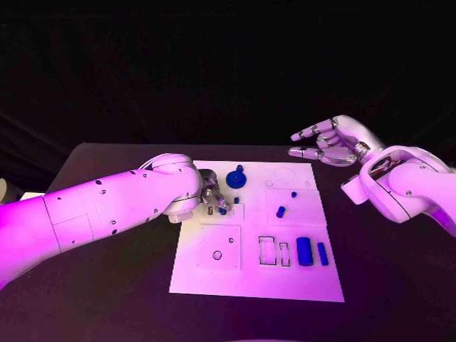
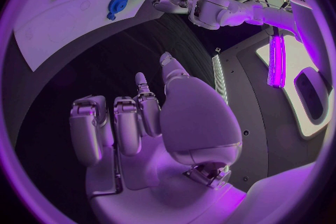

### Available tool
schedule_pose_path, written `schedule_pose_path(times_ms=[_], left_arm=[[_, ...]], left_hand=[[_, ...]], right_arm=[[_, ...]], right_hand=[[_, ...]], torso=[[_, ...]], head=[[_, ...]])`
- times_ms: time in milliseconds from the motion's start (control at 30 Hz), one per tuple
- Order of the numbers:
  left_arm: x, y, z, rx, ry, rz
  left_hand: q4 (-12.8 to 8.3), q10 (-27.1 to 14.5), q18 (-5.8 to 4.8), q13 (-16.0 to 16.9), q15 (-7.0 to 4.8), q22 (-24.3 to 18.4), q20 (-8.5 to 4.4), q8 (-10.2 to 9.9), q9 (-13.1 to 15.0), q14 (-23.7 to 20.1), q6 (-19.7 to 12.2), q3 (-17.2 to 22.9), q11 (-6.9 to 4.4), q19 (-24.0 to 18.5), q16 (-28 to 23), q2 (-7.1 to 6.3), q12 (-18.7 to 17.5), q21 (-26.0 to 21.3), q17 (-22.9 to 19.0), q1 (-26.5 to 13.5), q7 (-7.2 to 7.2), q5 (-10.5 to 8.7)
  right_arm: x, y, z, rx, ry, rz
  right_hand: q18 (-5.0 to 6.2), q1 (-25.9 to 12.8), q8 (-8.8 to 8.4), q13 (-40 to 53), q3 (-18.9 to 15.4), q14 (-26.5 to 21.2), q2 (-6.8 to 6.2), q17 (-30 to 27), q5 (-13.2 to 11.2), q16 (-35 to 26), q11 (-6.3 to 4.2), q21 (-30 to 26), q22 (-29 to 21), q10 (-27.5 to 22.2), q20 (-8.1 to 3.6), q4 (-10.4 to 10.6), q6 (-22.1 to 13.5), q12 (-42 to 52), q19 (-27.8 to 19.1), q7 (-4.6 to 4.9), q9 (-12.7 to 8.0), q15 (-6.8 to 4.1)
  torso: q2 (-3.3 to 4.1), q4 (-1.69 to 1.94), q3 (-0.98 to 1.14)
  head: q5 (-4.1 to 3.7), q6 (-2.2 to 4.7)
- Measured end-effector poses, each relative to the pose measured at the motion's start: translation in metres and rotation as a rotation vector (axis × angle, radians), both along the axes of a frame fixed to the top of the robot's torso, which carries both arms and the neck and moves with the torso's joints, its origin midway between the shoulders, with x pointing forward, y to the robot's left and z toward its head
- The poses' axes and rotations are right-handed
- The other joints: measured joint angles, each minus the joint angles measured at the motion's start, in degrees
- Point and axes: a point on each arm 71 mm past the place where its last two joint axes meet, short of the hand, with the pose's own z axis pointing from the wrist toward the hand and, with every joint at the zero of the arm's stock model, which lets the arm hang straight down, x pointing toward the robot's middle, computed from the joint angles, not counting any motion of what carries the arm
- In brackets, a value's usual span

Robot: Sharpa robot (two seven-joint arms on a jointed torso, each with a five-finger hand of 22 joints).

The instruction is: Assemble the parts on the task board

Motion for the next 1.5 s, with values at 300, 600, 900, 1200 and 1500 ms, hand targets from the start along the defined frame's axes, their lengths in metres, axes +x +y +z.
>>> schedule_pose_path(times_ms=[300,600,900,1200,1500], left_arm=[[0.002,0.001,-0.001,0.004,-0.001,0.007],[0.002,0.002,-0.002,0.006,-0.002,0.01],[0.002,0.004,-0.002,0.005,-0.002,0.012],[0.001,0.007,-0.003,-0.001,-0.003,0.017],[-0.002,0.014,-0.004,-0.016,-0.003,0.031]], left_hand=[[1.39,0.25,0.0,-0.01,-0.42,0.0,-0.22,0.06,0.45,0.0,1.71,-3.73,-0.25,-0.19,0.0,-0.31,0.27,-0.01,0.0,-1.9,-0.91,0.01],[2.29,0.25,0.0,-0.01,-0.42,0.0,-0.42,0.07,0.47,-0.01,1.81,-6.04,-0.25,0.01,0.0,-0.77,0.27,-0.03,-0.01,-2.35,-1.01,0.04],[3.4,0.45,0.0,-0.02,-0.42,-0.01,-0.42,0.16,0.69,-0.01,2.01,-10.05,-0.45,0.01,0.0,-1.33,0.27,-0.03,-0.02,-2.91,-0.82,0.05],[6.52,0.66,0.0,-0.02,-0.55,0.0,-0.42,0.24,0.87,0.12,2.42,-16.78,-0.65,0.01,0.0,-1.76,0.27,0.18,-0.02,-3.33,-1.02,0.04],[7.56,0.66,0.0,-0.03,-0.83,0.04,-0.64,0.24,1.1,-0.01,2.74,-25.21,-0.65,-0.19,0.0,-0.7,0.27,0.18,-0.02,-5.61,-1.11,0.04]], right_arm=[[0.0,0.001,0.0,0.0,0.001,0.003],[-0.001,0.0,0.0,0.0,0.002,0.003],[-0.001,0.0,0.0,-0.001,0.004,0.003],[-0.001,0.0,0.0,-0.002,0.005,0.002],[0.0,-0.001,0.0,-0.003,0.006,0.0]], right_hand=[[0.0,0.0,0.0,-0.01,0.0,0.0,0.0,0.0,0.0,0.0,0.0,0.0,-0.01,0.0,0.0,0.0,0.0,0.0,0.0,0.0,-0.01,0.0],[0.0,-0.02,0.0,-0.01,-0.16,0.0,0.02,-0.01,0.0,-0.22,0.0,0.0,-0.01,0.0,0.0,0.16,0.0,-0.22,0.0,0.0,-0.01,0.0],[-0.01,-0.25,0.0,-0.01,-0.33,0.0,0.25,-0.02,0.0,-0.23,0.0,-0.24,-0.02,0.0,0.0,0.33,0.0,-0.43,0.0,0.0,-0.02,0.0],[-0.01,-0.25,0.0,-0.01,-0.33,0.0,0.25,-0.02,0.0,-0.22,0.0,-0.25,-0.03,0.0,0.0,0.33,0.0,-0.43,0.0,0.0,-0.02,0.0],[0.0,-0.25,0.0,-0.01,-0.63,0.0,0.25,-0.03,0.0,-0.44,0.0,-0.25,-0.03,0.0,0.0,0.32,0.0,-0.78,0.0,0.0,-0.03,0.0]], torso=[[0.01,-0.01,-0.02],[0.0,-0.01,-0.03],[-0.01,0.02,-0.03],[-0.02,-0.01,-0.03],[-0.02,-0.01,-0.03]], head=[[-0.04,0.03],[-0.13,-0.02],[-0.06,-0.02],[-0.07,0.1],[-0.1,0.18]])
